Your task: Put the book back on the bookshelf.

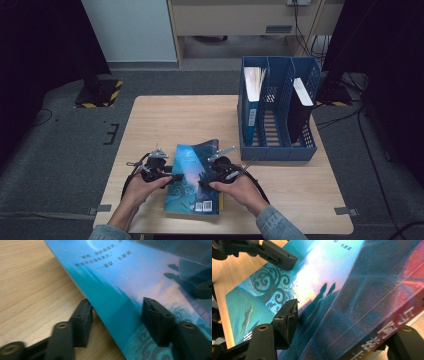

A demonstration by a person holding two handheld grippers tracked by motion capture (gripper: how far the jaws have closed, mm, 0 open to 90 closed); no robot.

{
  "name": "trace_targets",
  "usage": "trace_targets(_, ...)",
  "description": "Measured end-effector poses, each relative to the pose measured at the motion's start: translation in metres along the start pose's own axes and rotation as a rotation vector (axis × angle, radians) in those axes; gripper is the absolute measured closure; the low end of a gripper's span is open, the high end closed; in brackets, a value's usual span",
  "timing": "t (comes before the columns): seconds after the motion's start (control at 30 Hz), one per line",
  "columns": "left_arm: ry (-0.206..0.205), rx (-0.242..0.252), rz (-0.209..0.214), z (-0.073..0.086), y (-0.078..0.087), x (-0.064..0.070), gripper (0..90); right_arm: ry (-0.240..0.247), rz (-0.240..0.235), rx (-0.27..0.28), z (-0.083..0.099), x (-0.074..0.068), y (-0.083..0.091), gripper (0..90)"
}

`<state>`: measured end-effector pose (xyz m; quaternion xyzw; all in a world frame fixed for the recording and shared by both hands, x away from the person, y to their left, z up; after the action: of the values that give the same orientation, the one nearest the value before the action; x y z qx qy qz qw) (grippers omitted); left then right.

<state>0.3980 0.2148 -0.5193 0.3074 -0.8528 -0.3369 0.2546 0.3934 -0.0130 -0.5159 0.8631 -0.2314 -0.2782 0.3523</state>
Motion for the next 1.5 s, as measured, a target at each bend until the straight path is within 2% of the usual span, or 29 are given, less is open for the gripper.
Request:
trace_targets(0.07,0.005,0.007,0.004,0.0,0.002,-0.001,53.5,0.005,-0.004,-0.001,-0.001,0.0,0.001,38.8)
trace_targets(0.13,-0.007,0.002,-0.005,-0.001,0.004,-0.002,60.1,0.017,-0.004,-0.007,-0.004,-0.001,0.003,41.9)
trace_targets(0.27,-0.026,-0.023,-0.025,-0.005,0.011,-0.001,67.1,0.038,-0.01,-0.009,-0.011,-0.003,0.008,45.9)
trace_targets(0.37,-0.023,-0.017,-0.016,-0.006,0.014,-0.002,71.9,0.052,-0.012,-0.018,-0.017,-0.004,0.011,47.1)
trace_targets(0.47,-0.036,-0.016,-0.007,-0.009,0.02,-0.001,75.4,0.064,-0.014,-0.023,-0.024,-0.003,0.015,47.9)
trace_targets(0.67,-0.043,0.002,0.01,-0.02,0.035,-0.002,79.5,0.1,-0.001,-0.011,-0.035,-0.005,0.026,50.7)
trace_targets(0.9,-0.095,0.04,-0.006,-0.041,0.058,0.001,82.0,0.139,0.031,0.037,-0.055,-0.004,0.048,55.7)
trace_targets(1.4,-0.125,0.057,-0.031,-0.057,0.071,0.004,82.7,0.198,0.083,0.055,-0.084,-0.006,0.071,59.9)
trace_targets(1.5,-0.138,0.06,-0.041,-0.06,0.073,0.005,82.8,0.193,0.085,0.08,-0.089,-0.005,0.076,60.4)
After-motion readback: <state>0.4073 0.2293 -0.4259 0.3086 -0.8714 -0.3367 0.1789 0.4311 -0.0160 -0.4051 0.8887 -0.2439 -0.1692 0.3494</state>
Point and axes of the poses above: each handheld gripper's, and its own axes: y roughly backward along the jaws, z roughly out of its underside, x roughly to its right, the point moved 3 cm from there along -y, roughly forward along the jaws, and after that the axes turned 2 degrees about -y, right-handed, at the moved point
